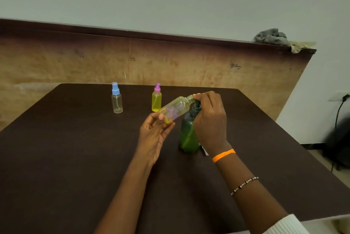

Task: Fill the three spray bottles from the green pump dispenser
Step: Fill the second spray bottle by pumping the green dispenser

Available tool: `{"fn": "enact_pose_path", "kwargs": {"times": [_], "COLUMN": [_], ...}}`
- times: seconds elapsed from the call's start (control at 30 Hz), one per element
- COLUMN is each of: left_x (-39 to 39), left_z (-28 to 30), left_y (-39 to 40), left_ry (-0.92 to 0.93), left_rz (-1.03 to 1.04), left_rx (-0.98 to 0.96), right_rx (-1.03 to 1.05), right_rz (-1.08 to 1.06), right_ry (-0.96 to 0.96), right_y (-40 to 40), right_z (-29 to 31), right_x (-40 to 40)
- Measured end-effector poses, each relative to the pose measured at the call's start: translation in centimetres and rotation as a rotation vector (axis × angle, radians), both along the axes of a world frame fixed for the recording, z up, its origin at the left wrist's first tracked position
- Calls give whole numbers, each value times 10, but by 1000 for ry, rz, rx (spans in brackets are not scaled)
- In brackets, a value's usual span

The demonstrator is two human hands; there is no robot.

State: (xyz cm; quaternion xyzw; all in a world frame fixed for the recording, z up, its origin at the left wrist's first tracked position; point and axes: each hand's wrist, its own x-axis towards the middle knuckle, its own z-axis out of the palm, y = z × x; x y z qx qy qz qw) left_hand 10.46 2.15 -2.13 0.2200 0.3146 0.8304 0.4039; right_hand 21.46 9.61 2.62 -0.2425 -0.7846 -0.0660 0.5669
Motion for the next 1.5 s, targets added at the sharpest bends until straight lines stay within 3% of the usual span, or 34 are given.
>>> {"fn": "enact_pose_path", "kwargs": {"times": [0.1, 0.3, 0.57, 0.8, 1.03, 1.3, 1.5], "left_x": [1, -1, 4, 1, 4, 0, 1], "left_z": [1, -2, 2, 2, 3, 3, 6], "left_y": [-1, 1, -2, 2, 0, 0, 1], "left_ry": [5, 21, 23, 6, 11, 23, -8], "left_rz": [0, 2, 15, 18, 19, 22, -1], "left_rx": [2, -3, -7, 5, 18, 4, 20], "right_rx": [25, -10, 23, -3, 19, -4, 73], "right_rz": [0, 12, 16, -22, -7, -113, -129], "right_ry": [-38, 87, -23, 88, -28, 79, -18], "right_y": [2, -2, 5, 2, 5, -1, 7], "right_z": [8, -9, 13, -10, 5, -19, 3], "right_x": [3, -6, 0, -7, 4, -5, 1]}}
